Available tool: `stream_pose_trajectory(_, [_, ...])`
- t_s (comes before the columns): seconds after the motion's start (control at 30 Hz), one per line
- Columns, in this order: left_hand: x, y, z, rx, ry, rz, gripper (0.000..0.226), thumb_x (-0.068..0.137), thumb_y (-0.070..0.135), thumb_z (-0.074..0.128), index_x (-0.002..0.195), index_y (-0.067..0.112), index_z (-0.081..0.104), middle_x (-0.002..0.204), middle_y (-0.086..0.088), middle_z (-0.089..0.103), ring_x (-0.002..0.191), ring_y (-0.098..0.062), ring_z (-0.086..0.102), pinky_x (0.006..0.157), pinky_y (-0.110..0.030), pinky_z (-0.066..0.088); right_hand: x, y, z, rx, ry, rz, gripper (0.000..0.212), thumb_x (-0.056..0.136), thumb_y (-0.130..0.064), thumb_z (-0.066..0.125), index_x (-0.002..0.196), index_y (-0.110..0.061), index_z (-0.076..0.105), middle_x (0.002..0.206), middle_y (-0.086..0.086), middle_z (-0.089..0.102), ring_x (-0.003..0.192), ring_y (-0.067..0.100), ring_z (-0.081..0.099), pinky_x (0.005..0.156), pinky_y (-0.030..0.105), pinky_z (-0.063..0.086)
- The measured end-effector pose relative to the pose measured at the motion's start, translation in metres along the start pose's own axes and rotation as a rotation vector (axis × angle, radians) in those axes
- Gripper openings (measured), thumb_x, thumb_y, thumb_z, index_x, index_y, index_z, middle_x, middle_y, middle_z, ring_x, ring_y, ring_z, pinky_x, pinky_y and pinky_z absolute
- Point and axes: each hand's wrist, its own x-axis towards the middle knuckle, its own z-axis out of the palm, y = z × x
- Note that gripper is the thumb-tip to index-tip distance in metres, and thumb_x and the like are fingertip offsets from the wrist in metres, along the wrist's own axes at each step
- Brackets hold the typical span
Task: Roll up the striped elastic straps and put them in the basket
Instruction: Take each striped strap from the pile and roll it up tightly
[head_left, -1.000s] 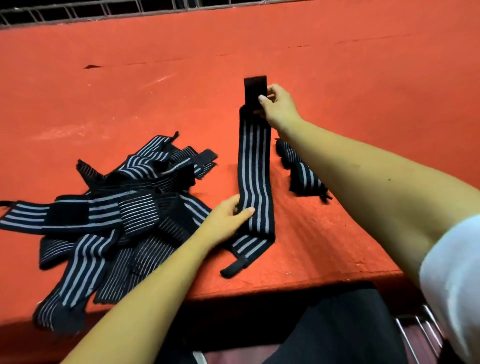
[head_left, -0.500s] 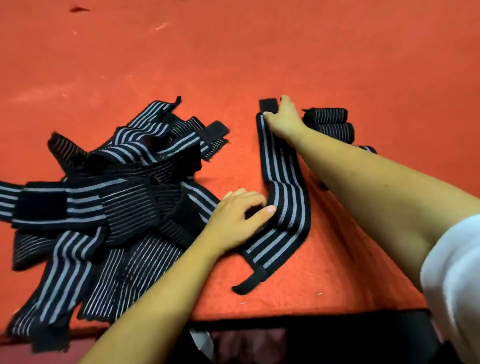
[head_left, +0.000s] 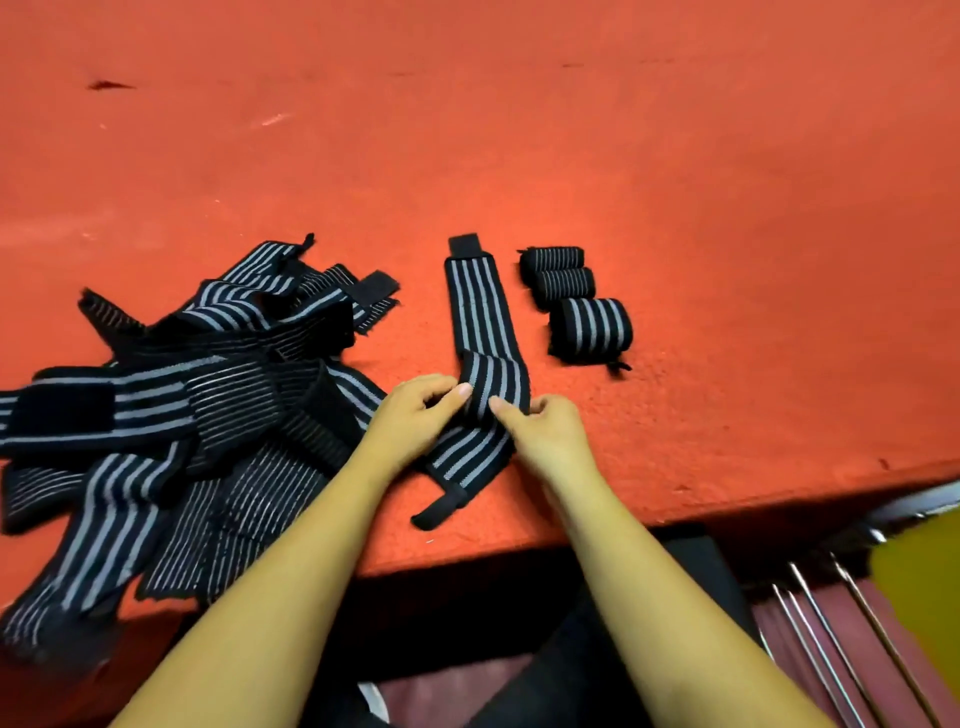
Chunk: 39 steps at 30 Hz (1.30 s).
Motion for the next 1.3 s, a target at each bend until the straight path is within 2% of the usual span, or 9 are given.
stream_pose_trajectory(0.3, [-0.007, 0.005, -0.007, -0.047, 0.023, -0.208, 0.06, 0.101, 0.056, 0.029, 0.067, 0.025, 0.068, 0.063, 0.014, 0.063, 0.065, -0.003, 0.056, 0.077, -0.03, 0.043, 0.001, -0.007, -0.016, 0.41, -0.038, 0.133, 0.025, 0.102, -0.013, 0.051, 0.079, -0.014, 0.062, 0.081, 0.006, 0.068, 0.077, 0.02, 0.062, 0.077, 0.036, 0.049])
stream_pose_trajectory(0.47, [-0.008, 0.009, -0.005, 0.191, -0.014, -0.121, 0.05, 0.104, 0.044, 0.036, 0.069, 0.023, 0.066, 0.073, 0.016, 0.066, 0.08, 0.0, 0.056, 0.086, -0.034, 0.041, -0.015, 0.002, -0.063, -0.055, -0.187, 0.084, 0.033, 0.099, -0.018, 0.059, 0.066, -0.016, 0.054, 0.068, 0.001, 0.062, 0.061, 0.013, 0.058, 0.052, 0.02, 0.043])
stream_pose_trajectory(0.6, [-0.013, 0.003, -0.009, 0.359, -0.006, 0.029, 0.031, 0.092, 0.044, 0.042, 0.086, 0.021, 0.063, 0.086, 0.009, 0.06, 0.087, -0.019, 0.053, 0.087, -0.043, 0.043, -0.02, 0.006, -0.071, -0.678, -0.137, 0.012, 0.026, 0.095, -0.034, 0.061, 0.088, -0.009, 0.054, 0.096, 0.013, 0.063, 0.094, 0.032, 0.061, 0.076, 0.032, 0.046])
stream_pose_trajectory(0.7, [-0.023, 0.003, -0.019, 0.346, 0.107, 0.08, 0.01, 0.094, 0.017, 0.055, 0.094, 0.018, 0.065, 0.096, 0.007, 0.061, 0.096, -0.022, 0.055, 0.092, -0.043, 0.043, -0.025, -0.007, -0.065, -0.857, 0.078, -0.302, 0.033, 0.094, -0.031, 0.058, 0.115, -0.006, 0.052, 0.118, 0.017, 0.054, 0.112, 0.036, 0.052, 0.093, 0.042, 0.044])
stream_pose_trajectory(0.77, [-0.031, 0.005, -0.033, 0.346, 0.196, 0.062, 0.014, 0.092, 0.007, 0.055, 0.097, 0.015, 0.065, 0.099, 0.002, 0.063, 0.098, -0.023, 0.057, 0.092, -0.042, 0.045, -0.026, -0.024, -0.048, -0.719, -0.013, -0.431, 0.029, 0.093, -0.03, 0.061, 0.11, -0.007, 0.056, 0.112, 0.014, 0.058, 0.108, 0.033, 0.054, 0.088, 0.037, 0.042])
stream_pose_trajectory(0.9, [-0.044, 0.006, -0.052, 0.53, 0.236, 0.103, 0.021, 0.083, 0.018, 0.05, 0.098, 0.017, 0.066, 0.098, 0.001, 0.066, 0.097, -0.025, 0.06, 0.09, -0.043, 0.042, -0.017, -0.037, 0.007, -0.67, -0.295, -0.335, 0.045, 0.094, -0.042, 0.062, 0.114, -0.002, 0.058, 0.116, 0.019, 0.064, 0.111, 0.034, 0.058, 0.088, 0.036, 0.044])
stream_pose_trajectory(1.07, [-0.06, -0.014, -0.071, 0.769, 0.304, 0.109, 0.031, 0.084, 0.02, 0.064, 0.115, 0.019, 0.066, 0.126, 0.005, 0.061, 0.128, -0.018, 0.051, 0.101, -0.037, 0.025, -0.005, -0.04, 0.069, -0.748, -0.322, -0.297, 0.062, 0.087, -0.057, 0.063, 0.12, -0.006, 0.055, 0.125, 0.02, 0.062, 0.12, 0.038, 0.055, 0.098, 0.042, 0.043])
stream_pose_trajectory(1.17, [-0.066, -0.027, -0.078, 0.698, 0.243, 0.05, 0.049, 0.093, 0.044, 0.045, 0.132, 0.019, 0.06, 0.147, 0.003, 0.051, 0.144, -0.015, 0.035, 0.114, -0.042, 0.023, 0.001, -0.041, 0.082, -0.673, -0.372, -0.22, 0.046, 0.087, -0.043, 0.07, 0.116, -0.009, 0.06, 0.117, 0.015, 0.067, 0.113, 0.032, 0.061, 0.095, 0.04, 0.047])
stream_pose_trajectory(1.3, [-0.071, -0.039, -0.082, 0.617, 0.177, 0.044, 0.074, 0.095, 0.071, 0.016, 0.152, 0.028, 0.036, 0.159, 0.009, 0.034, 0.151, -0.007, 0.016, 0.122, -0.041, 0.009, 0.01, -0.064, 0.061, -0.009, -0.56, -0.074, 0.016, 0.087, -0.007, 0.068, 0.103, -0.003, 0.069, 0.098, 0.017, 0.073, 0.082, 0.025, 0.067, 0.084, 0.041, 0.056])
